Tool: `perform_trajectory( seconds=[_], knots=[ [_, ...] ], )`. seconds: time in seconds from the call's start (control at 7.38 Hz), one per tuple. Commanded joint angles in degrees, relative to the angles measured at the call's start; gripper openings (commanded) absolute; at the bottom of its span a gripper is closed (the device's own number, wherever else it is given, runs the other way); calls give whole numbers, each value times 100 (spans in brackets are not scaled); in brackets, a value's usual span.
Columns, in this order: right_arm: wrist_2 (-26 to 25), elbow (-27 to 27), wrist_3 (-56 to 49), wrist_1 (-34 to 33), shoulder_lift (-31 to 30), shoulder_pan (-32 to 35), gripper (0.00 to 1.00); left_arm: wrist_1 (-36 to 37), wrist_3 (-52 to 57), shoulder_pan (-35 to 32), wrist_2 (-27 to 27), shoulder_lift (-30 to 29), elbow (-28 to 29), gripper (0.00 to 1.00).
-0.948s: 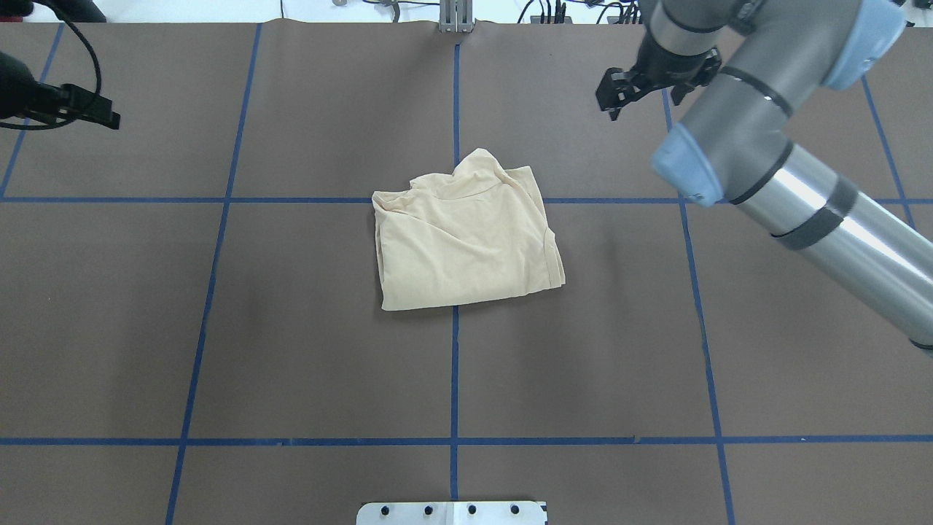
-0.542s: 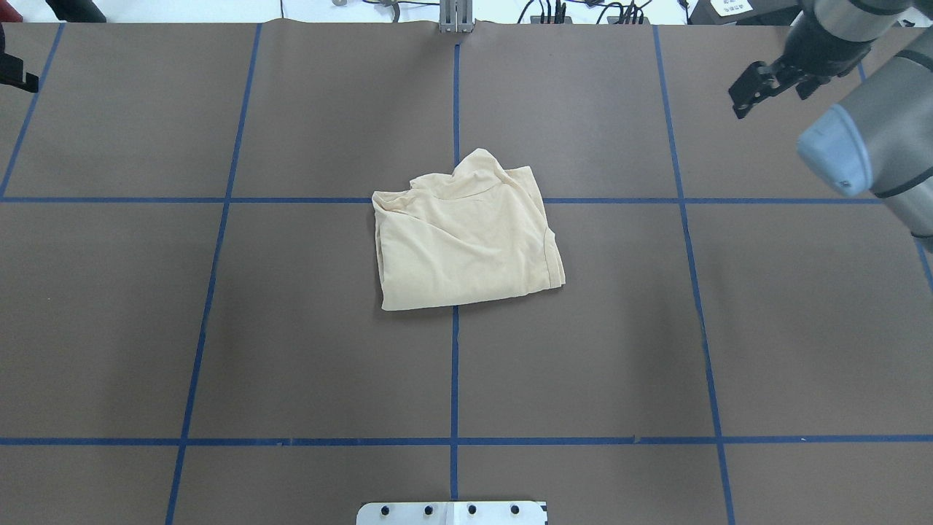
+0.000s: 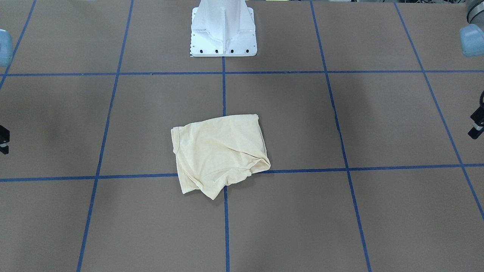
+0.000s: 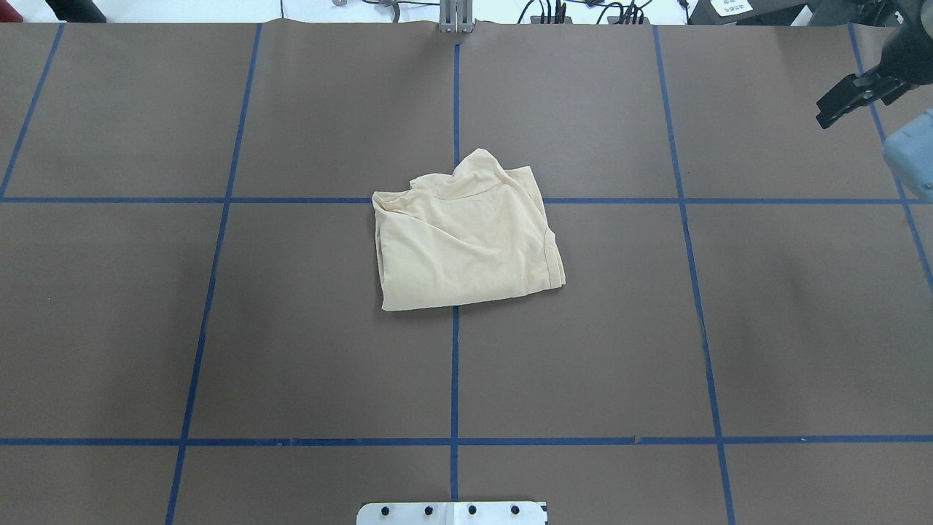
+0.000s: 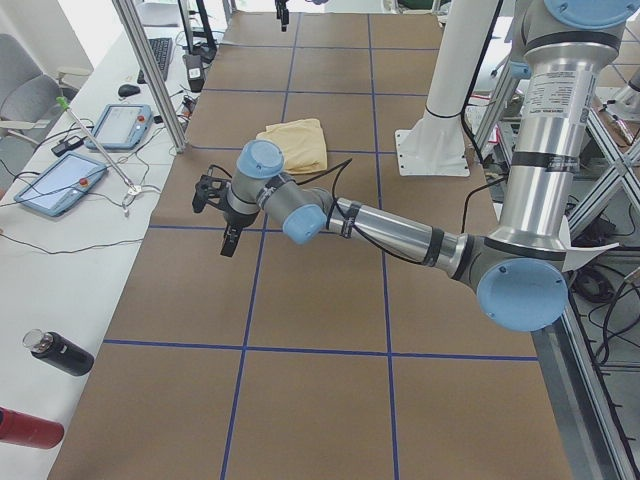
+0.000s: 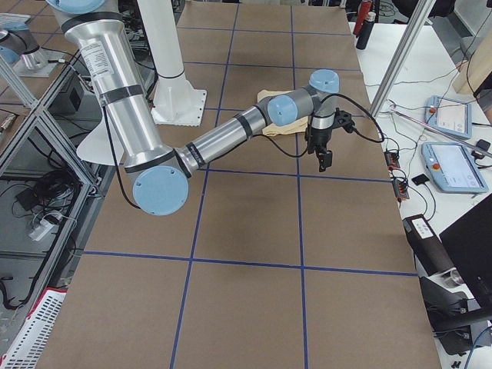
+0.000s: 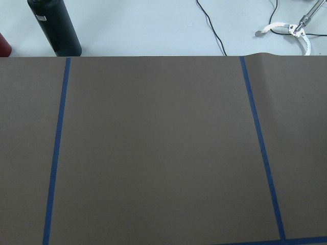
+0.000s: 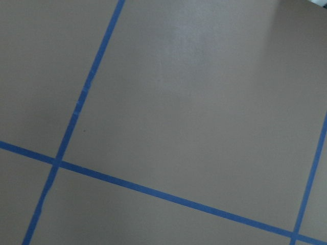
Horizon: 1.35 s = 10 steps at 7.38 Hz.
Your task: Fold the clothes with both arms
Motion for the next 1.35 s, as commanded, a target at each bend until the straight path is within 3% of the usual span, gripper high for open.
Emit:
perform_trajectory(
  seconds=[0.0, 0.14, 0.41, 0.54, 0.95, 1.08, 1.22],
  knots=[
    [-8, -11, -48, 7, -283, 322, 100, -35, 348, -45, -5, 254, 278, 100],
    [70, -107, -84, -19, -415, 542, 100, 173, 1421, -124, 29, 335, 296, 100],
    [481, -143, -75, -63, -811, 745, 100, 1278, 3112, -675, 161, 335, 270, 100],
    [649, -169, -75, -63, -977, 876, 100, 1675, 3520, -852, 162, 344, 235, 100],
    [1878, -415, -93, -63, -1461, 1456, 100, 3394, 4899, -1256, 135, 432, 41, 100],
    [1890, -520, -162, -63, -1558, 1527, 100, 4036, 4947, -1293, 92, 476, 50, 100],
    [1803, -660, -494, -20, -1611, 1537, 100, 4060, 4957, -1293, 56, 685, 15, 100]
  ],
)
